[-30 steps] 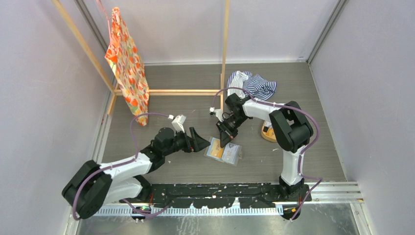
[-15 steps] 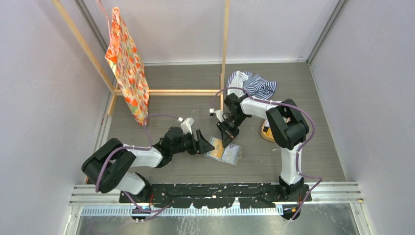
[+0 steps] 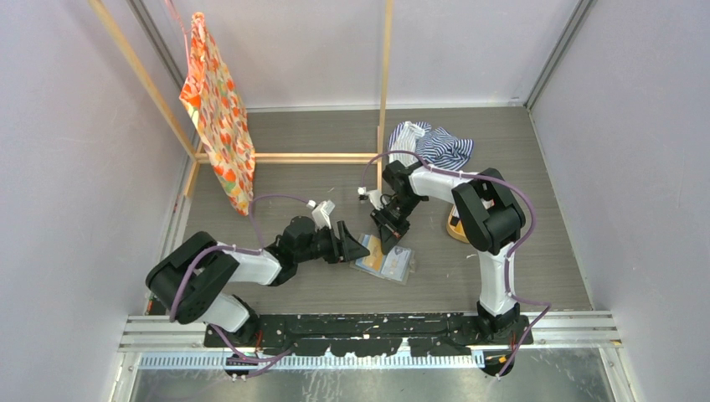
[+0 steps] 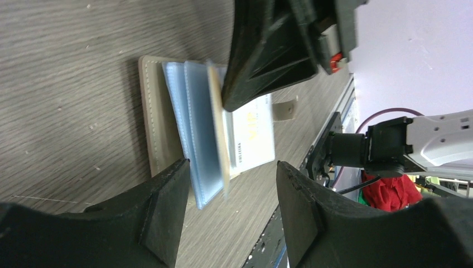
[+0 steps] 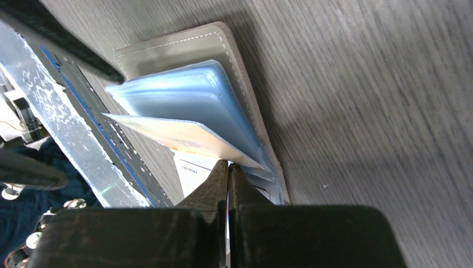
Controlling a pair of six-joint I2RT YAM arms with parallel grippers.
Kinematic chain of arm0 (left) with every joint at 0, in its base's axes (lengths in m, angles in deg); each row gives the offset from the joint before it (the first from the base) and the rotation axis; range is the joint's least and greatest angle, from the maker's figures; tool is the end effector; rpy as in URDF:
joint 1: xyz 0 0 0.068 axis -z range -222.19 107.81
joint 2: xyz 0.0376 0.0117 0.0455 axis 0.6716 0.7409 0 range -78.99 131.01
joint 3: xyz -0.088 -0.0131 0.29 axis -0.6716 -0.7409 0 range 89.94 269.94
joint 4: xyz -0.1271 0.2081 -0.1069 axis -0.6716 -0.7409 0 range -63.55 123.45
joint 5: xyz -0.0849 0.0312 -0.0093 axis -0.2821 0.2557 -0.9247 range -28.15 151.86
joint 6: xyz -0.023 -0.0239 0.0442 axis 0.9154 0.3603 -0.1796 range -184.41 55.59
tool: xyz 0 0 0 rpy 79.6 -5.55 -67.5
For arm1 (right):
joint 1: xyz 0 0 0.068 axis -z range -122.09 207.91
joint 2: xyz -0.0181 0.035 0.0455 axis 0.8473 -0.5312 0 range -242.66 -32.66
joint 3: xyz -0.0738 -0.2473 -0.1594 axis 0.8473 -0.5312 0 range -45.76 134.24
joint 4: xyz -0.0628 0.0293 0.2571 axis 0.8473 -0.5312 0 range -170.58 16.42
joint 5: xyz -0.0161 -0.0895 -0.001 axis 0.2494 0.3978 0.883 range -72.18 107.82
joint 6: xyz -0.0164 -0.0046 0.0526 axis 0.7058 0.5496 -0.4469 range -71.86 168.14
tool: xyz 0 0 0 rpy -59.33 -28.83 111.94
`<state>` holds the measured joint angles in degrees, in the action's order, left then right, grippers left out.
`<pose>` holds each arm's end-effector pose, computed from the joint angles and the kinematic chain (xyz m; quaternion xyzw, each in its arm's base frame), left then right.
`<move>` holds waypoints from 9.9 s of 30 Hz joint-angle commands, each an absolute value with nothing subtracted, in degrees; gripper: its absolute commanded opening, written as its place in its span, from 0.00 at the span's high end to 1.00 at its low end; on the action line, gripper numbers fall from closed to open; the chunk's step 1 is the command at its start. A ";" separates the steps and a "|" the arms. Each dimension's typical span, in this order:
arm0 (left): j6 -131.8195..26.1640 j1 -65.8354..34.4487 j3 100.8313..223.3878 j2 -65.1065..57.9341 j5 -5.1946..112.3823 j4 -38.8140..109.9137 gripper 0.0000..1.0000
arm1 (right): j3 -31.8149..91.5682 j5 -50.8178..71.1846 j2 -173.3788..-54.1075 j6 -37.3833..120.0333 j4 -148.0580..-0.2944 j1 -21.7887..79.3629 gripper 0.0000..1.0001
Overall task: Put the credit cards into the card holder
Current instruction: Turn over the card slot in the card holder, then pick up the credit card from the storage box.
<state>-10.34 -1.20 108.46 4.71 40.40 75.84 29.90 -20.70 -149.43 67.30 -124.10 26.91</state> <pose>0.1779 -0.1727 0.1631 0.0092 0.8247 -0.5057 0.2529 0.3120 0.2148 0.1545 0.3959 -0.8569 -0.3267 0.0474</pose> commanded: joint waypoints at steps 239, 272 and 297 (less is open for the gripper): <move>-60.28 2.28 141.53 -17.92 60.42 12.50 0.00 | 6.87 -17.56 -132.71 11.32 -76.56 70.40 0.74; -19.86 1.49 121.60 -19.07 44.42 60.31 0.00 | 18.39 -52.50 -118.90 65.33 -120.34 73.72 0.99; 3.61 4.60 130.75 19.39 45.17 109.53 0.29 | 30.16 -62.50 -129.16 109.54 -164.01 62.51 0.99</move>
